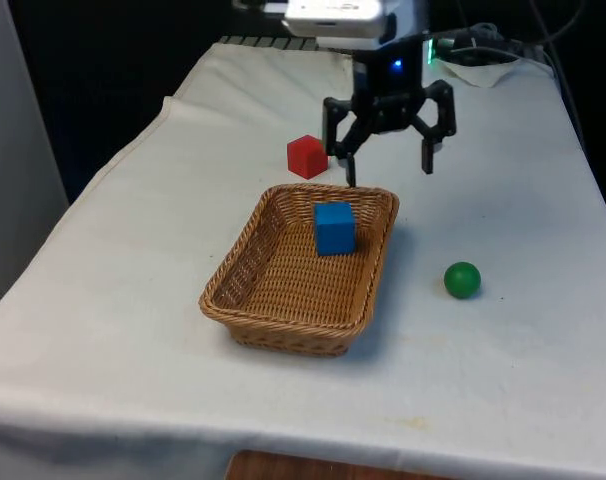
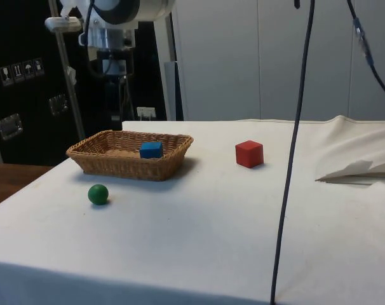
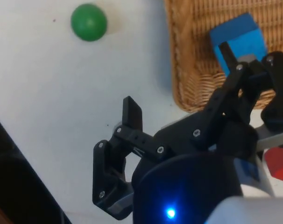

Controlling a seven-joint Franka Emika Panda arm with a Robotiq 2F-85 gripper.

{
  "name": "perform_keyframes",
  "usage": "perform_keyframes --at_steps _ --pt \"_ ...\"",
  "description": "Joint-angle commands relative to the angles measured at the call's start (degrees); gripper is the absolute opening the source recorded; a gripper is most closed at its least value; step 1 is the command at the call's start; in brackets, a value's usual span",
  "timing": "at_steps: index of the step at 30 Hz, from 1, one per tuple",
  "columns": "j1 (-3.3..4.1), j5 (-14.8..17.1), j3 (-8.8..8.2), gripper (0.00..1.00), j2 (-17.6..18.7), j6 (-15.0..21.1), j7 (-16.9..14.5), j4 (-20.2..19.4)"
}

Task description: Place all non-red objects into the basket.

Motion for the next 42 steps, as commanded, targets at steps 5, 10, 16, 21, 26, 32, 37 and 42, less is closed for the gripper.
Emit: perform_keyframes --at_steps 5,10,16,21,26,32,37,42 --pt "0.8 -0.9 0.69 1.0 -0.1 0.2 2.8 0.0" --pt "1.03 -0.8 0.92 1.0 0.1 0.2 4.3 0.1" --pt "1.2 -0.8 1.66 1.0 0.1 0.2 7.2 0.2" --pt "1.32 -0.9 2.23 1.0 0.2 0.1 8.7 0.3" --pt "1.49 -1.0 3.15 1.0 0.2 0.1 10.4 0.5" --pt "1.66 -1.3 4.58 1.0 0.5 0.3 12.4 0.5" --pt "1.72 -1.1 5.56 1.0 1.5 0.5 14.0 0.9" --pt "1.6 -0.9 6.42 1.0 3.5 0.6 16.0 2.0"
